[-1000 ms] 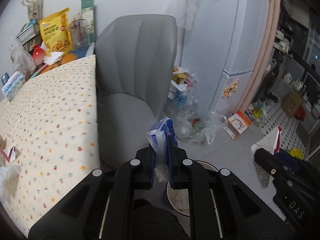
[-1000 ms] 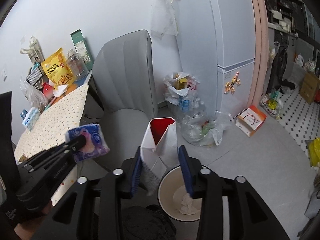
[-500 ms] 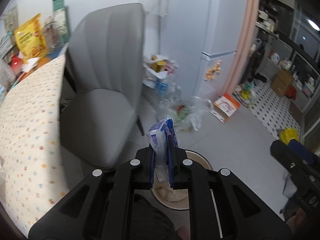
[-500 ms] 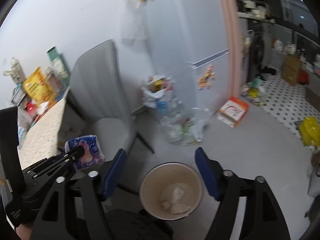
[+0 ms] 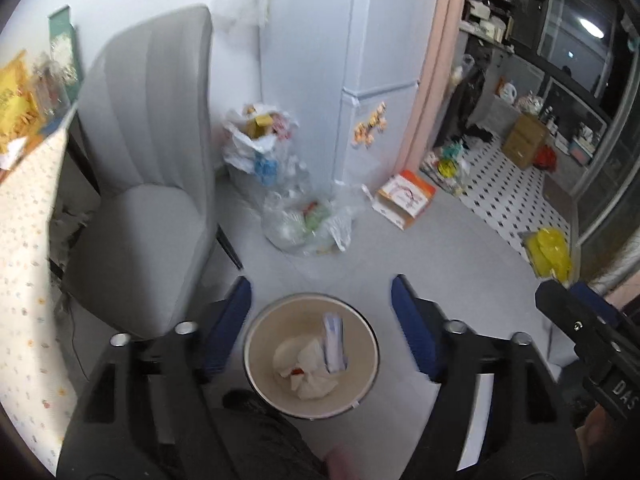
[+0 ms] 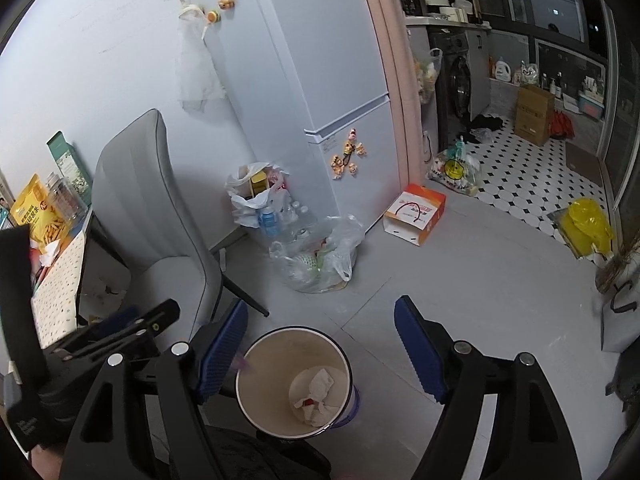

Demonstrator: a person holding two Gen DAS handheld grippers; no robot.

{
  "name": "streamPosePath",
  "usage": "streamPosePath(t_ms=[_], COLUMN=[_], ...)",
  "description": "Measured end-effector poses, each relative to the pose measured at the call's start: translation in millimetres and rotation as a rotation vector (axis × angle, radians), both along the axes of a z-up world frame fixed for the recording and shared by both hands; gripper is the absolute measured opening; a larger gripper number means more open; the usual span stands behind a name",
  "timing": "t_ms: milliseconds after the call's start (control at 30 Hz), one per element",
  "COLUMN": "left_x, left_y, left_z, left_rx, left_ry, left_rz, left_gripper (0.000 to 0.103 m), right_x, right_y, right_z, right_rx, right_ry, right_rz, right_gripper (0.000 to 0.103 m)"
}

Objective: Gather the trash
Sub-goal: 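Carry both items to the beige bin and open both tools over it, then move both open tools back over the remaining trash on the table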

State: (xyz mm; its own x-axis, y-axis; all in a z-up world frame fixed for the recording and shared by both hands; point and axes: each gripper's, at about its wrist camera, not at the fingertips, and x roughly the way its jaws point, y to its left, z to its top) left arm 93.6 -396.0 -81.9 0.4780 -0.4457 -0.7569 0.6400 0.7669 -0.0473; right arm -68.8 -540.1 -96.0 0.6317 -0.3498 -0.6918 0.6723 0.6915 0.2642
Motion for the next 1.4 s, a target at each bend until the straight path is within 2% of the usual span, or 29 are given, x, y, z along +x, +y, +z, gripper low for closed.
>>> streamPosePath(t_ms=[100, 167, 367, 500, 900, 1400], left_x=[3.2, 8.4, 16.1, 20.1, 30.0, 33.3], left_y=[8.7, 19.5, 52.4, 79.2, 187.3, 306.6], left_z=[6.4, 12.4, 31.5, 41.5, 65.3, 75.2], left_rx=[-0.002, -0.013, -0.024, -0.036, -0.119, -0.207], left_ry=[-0.009, -0.017, -0.067, -0.090, -0.123, -0.138], left_rz=[0.031, 0.068, 0.151, 0.206, 0.367, 0.550], left_gripper=[0.077, 0.085, 0.095, 0.097, 0.097, 0.097], right_x=[0.7, 5.0, 18.4, 29.0, 61.2, 93.4], right_y=[1.9, 7.8, 30.1, 51.3, 134.0, 241.2], right_z=[0.8, 2.3, 14.8, 26.4, 62.7, 95.6], right_rx=[0.003, -0.002, -0.028, -0.051, -0.124, -0.207], right_ry=[-0.009, -0.012, -0.034, -0.047, -0.057, -0.071], right_rz=[0.011, 0.029, 0.080, 0.122, 0.252, 0.415], right_gripper=[0.075, 0.076, 0.091, 0.095, 0.095, 0.095])
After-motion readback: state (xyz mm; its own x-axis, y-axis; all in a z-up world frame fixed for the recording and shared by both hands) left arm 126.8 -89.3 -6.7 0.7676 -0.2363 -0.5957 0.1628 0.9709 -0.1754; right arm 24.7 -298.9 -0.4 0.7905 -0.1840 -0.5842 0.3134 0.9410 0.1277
